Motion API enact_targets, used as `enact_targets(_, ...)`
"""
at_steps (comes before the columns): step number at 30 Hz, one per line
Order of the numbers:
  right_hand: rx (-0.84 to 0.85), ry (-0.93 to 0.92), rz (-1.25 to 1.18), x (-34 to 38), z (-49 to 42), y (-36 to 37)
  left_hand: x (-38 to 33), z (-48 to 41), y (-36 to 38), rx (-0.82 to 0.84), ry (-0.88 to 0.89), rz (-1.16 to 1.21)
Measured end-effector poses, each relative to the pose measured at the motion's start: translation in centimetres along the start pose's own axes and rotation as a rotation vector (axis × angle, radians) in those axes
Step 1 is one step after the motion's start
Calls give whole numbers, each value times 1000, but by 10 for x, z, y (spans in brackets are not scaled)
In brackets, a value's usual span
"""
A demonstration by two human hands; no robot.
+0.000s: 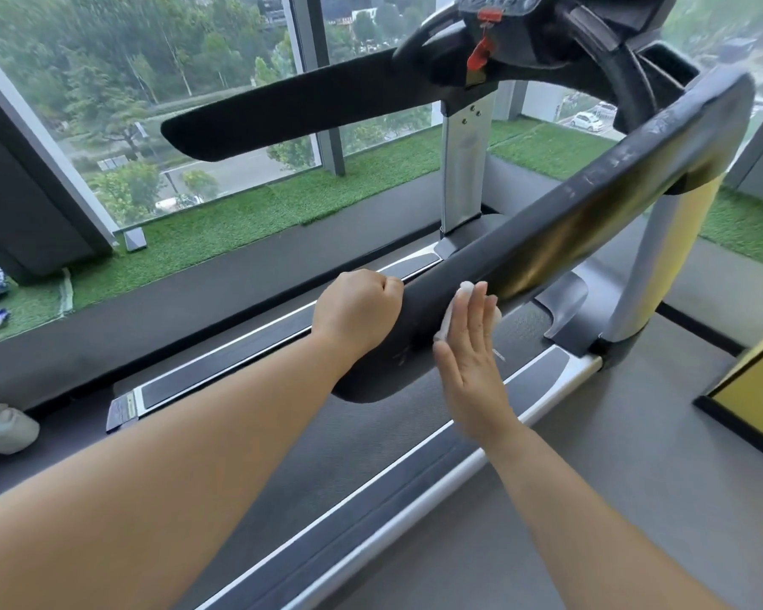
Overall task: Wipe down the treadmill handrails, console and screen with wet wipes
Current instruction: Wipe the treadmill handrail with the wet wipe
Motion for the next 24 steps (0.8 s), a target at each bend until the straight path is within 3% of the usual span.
enact_targets(3, -38, 78, -104, 22, -1, 10, 0, 0, 0, -4, 8, -4)
enact_targets(7, 90, -220, 72, 46, 19, 30, -2, 0, -1, -4, 24, 3)
enact_targets(9, 93, -257, 156, 28, 15, 20, -1, 0, -1, 1, 26, 5)
enact_targets(14, -49, 181, -143, -10, -1, -6, 5, -2, 5, 163, -9, 46)
enact_targets(16, -42, 146, -196, 14, 0, 4, 9, 1, 7, 259, -30, 49)
enact_targets(20, 103, -58, -47, 28, 16, 25, 38, 17, 2, 352, -92, -2)
enact_targets(22, 86, -44, -20, 11, 11, 15, 58, 23, 0, 344, -156, 64)
enact_targets(24, -35, 113, -164, -7, 0, -1, 69, 27, 1, 316, -204, 195)
Point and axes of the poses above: each hand's wrist, its own z-axis away from the middle knuckle, its own y-axis out of the palm, x = y × z, the point moved 9 cm from there along -z, towards the middle knuckle, and after that the axes turned 12 degrees about -y, right-handed, at the moved point
